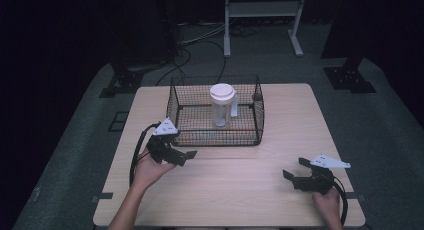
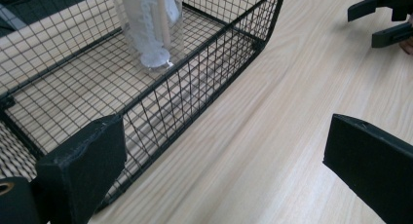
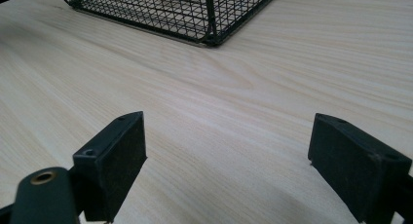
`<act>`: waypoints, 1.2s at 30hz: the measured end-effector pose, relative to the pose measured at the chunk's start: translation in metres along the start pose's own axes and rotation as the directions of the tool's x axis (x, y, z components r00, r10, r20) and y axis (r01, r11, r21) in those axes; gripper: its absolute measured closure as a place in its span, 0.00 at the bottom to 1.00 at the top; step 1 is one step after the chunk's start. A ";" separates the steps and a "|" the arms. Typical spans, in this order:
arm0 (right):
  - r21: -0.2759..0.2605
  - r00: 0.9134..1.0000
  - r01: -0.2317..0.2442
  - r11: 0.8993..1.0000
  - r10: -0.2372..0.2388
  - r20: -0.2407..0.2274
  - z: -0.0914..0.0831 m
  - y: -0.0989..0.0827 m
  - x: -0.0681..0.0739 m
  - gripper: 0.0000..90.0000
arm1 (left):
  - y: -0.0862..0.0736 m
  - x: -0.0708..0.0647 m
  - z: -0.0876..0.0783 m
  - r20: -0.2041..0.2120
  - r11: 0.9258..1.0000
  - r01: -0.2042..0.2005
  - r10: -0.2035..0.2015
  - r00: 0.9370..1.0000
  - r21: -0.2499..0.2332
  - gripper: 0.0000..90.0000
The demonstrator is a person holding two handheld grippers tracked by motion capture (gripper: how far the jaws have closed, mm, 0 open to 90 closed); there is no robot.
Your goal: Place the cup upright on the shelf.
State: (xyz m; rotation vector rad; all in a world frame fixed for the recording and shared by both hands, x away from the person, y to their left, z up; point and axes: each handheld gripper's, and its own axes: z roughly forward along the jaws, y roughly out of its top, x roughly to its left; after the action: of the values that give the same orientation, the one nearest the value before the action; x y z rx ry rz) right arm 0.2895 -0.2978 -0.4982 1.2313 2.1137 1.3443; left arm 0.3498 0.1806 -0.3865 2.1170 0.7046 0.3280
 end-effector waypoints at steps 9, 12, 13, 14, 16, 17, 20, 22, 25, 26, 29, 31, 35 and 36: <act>0.005 1.000 0.003 1.000 -0.003 0.005 0.000 0.000 0.001 0.14 | -0.012 -0.006 -0.011 -0.005 0.999 0.005 -0.005 1.000 -0.038 0.01; 0.005 1.000 0.003 1.000 -0.003 0.006 0.000 0.000 0.001 0.14 | -0.018 -0.008 -0.013 -0.014 0.999 0.003 -0.003 1.000 -0.039 0.01; 0.007 1.000 0.003 1.000 -0.003 0.006 0.000 0.000 0.001 0.14 | -0.020 -0.009 -0.014 -0.020 0.999 -0.003 0.002 1.000 -0.040 0.01; 0.007 1.000 0.004 1.000 -0.004 0.006 0.000 0.000 0.001 0.14 | -0.023 -0.011 -0.014 -0.029 0.999 -0.014 0.013 1.000 -0.047 0.01; 0.008 1.000 0.005 1.000 -0.005 0.006 0.000 0.000 0.001 0.14 | -0.029 -0.010 -0.014 -0.034 0.998 -0.008 0.006 0.999 -0.059 0.01; 0.008 1.000 0.006 1.000 -0.006 0.006 0.001 0.000 0.001 0.14 | -0.033 -0.010 -0.014 -0.027 0.997 0.001 -0.003 1.000 -0.071 0.01; 0.009 1.000 0.007 1.000 -0.007 0.007 0.001 0.000 0.001 0.14 | -0.040 -0.010 -0.015 -0.034 0.997 0.007 -0.009 0.999 -0.081 0.01; 0.010 1.000 0.009 1.000 -0.009 0.008 0.001 0.000 0.001 0.14 | -0.045 -0.010 -0.016 -0.034 0.996 0.017 -0.020 0.999 -0.086 0.01; 0.012 1.000 0.010 1.000 -0.010 0.009 0.001 0.000 0.001 0.14 | -0.052 -0.011 -0.014 -0.037 0.996 0.022 -0.025 0.999 -0.082 0.01; 0.012 1.000 0.010 1.000 -0.010 0.009 0.001 0.000 0.001 0.14 | -0.055 -0.011 -0.014 -0.036 0.996 0.026 -0.029 0.999 -0.083 0.01; 0.010 1.000 0.006 1.000 -0.006 0.011 0.001 0.000 0.001 0.14 | -0.064 -0.016 -0.014 -0.042 0.997 0.013 -0.016 0.999 -0.078 0.01; 0.010 1.000 0.005 1.000 -0.005 0.011 0.001 0.000 0.000 0.14 | -0.069 -0.018 -0.015 -0.046 0.997 0.009 -0.013 0.999 -0.080 0.01; 0.010 1.000 0.007 1.000 -0.007 0.012 0.001 0.000 0.001 0.14 | -0.078 -0.022 -0.018 -0.065 0.997 0.007 -0.012 0.998 -0.083 0.01; 0.010 1.000 0.007 1.000 -0.007 0.012 0.001 0.000 0.001 0.14 | -0.080 -0.022 -0.018 -0.065 0.996 0.011 -0.017 0.998 -0.086 0.01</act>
State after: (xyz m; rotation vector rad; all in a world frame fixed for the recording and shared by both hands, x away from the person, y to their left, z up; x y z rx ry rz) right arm 0.2898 -0.2968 -0.4984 1.2320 2.1173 1.3212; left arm 0.2945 0.2176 -0.4395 2.0274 0.7306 0.4150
